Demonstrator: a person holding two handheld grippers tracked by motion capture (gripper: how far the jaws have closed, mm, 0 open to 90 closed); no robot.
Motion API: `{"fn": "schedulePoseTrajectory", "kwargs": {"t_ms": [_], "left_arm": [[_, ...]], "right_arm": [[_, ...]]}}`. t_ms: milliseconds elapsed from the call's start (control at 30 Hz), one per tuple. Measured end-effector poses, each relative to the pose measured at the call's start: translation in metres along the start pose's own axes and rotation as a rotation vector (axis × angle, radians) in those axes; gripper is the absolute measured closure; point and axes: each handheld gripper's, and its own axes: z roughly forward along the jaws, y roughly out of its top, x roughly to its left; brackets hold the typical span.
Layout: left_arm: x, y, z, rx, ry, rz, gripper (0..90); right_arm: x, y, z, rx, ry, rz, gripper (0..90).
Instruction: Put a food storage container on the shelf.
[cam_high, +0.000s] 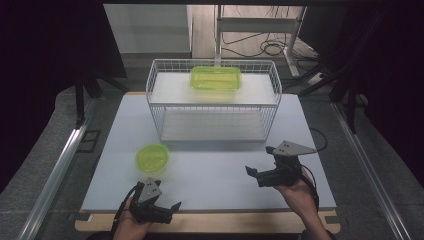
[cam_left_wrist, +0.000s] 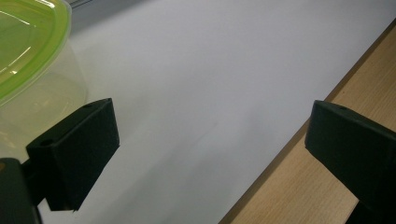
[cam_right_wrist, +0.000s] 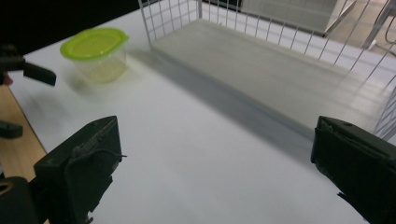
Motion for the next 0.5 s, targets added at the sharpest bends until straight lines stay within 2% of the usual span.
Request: {"fn": "schedulePoseTrajectory", "kwargs": {"t_ms": [233, 500], "left_arm": [[-0.001, -0.001, 0.001, 0.006, 0.007, 0.013, 3.1], [-0.003, -0.003, 0.004, -0.001, 0.017, 0.064, 3.0]], "right_arm": [[0.009, -0.026, 0.007, 0.043, -0.004, -0.003, 2.1], [0.011, -0.057, 0.014, 0.083, 0.002, 0.019, 2.1]]}}
